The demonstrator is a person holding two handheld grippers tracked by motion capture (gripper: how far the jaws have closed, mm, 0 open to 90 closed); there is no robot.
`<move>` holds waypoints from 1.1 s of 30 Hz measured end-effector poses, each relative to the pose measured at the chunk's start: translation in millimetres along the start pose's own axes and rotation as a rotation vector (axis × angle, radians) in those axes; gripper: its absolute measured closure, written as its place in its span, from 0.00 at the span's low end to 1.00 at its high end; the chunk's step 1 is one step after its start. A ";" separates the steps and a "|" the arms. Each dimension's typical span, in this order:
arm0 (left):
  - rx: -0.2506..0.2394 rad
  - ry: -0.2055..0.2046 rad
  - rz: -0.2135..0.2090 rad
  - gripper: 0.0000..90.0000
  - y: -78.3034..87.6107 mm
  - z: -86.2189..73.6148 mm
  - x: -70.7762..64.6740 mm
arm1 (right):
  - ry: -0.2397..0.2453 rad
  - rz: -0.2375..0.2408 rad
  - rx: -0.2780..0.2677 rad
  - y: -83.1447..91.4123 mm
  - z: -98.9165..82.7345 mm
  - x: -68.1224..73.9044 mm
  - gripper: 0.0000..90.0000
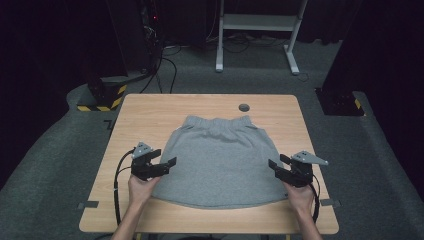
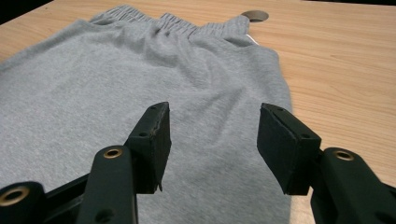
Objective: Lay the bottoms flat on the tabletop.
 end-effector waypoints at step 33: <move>-0.001 0.048 0.048 0.28 23.2 -18.9 21.7 | -0.061 -0.045 -0.034 30.2 -16.8 -22.8 0.50</move>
Point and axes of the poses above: each handheld gripper's, and its own axes: y roughly backward along the jaws, z roughly out of its top, x roughly to its left, the point moved 10 cm from there along -y, roughly forward along the jaws, and after that the axes turned 2 degrees about z, right-handed, at the moved point
